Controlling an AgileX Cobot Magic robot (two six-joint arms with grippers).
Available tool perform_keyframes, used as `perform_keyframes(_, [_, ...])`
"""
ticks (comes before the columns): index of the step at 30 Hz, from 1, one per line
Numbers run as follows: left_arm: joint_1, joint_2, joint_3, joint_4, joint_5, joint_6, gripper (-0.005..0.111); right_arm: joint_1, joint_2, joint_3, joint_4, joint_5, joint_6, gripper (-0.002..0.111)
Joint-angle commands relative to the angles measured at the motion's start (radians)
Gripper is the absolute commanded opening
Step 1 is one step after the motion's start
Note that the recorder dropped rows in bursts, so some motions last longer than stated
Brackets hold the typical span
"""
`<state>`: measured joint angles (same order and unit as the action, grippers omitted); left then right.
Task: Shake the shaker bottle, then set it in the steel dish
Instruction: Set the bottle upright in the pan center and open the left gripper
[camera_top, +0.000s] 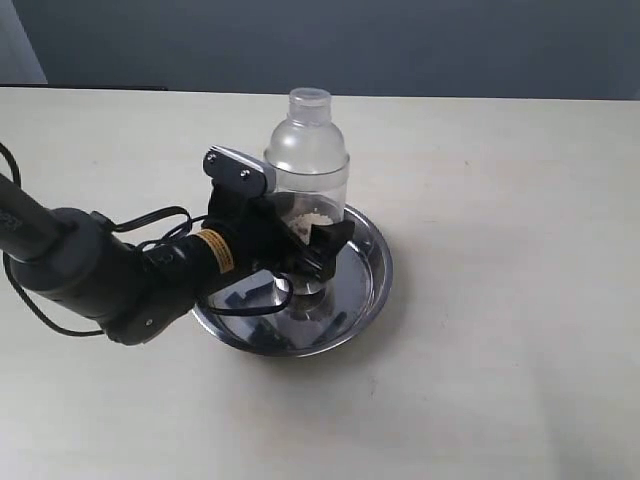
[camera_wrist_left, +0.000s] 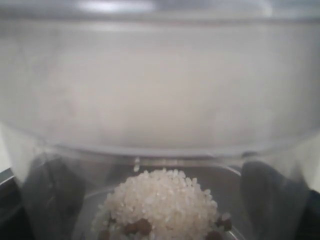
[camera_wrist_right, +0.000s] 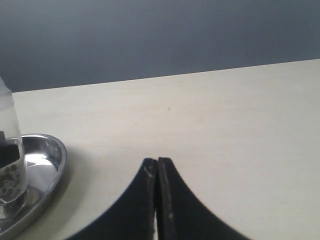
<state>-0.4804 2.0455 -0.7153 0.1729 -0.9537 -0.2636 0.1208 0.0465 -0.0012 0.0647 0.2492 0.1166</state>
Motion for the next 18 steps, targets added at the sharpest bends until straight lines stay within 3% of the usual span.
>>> perform_keyframes(1, [0.0, -0.003, -0.001, 0.043, 0.067, -0.002, 0.005, -0.003, 0.005, 0.001, -0.002, -0.015, 0.0, -0.001])
perform_keyframes(4, [0.0, -0.003, -0.001, 0.045, 0.069, -0.002, 0.021, -0.003, 0.005, 0.001, -0.002, -0.015, 0.0, -0.001])
perform_keyframes(13, [0.024, -0.004, -0.001, 0.078, 0.08, 0.013, 0.094, -0.003, 0.005, 0.001, -0.002, -0.013, 0.0, -0.001])
perform_keyframes(15, [0.037, -0.004, -0.001, 0.112, 0.08, 0.001, 0.104, -0.003, 0.005, 0.001, -0.002, -0.013, 0.0, -0.001])
perform_keyframes(18, [0.06, -0.004, -0.001, 0.168, 0.062, -0.026, 0.105, -0.003, 0.005, 0.001, -0.002, -0.013, 0.0, -0.001])
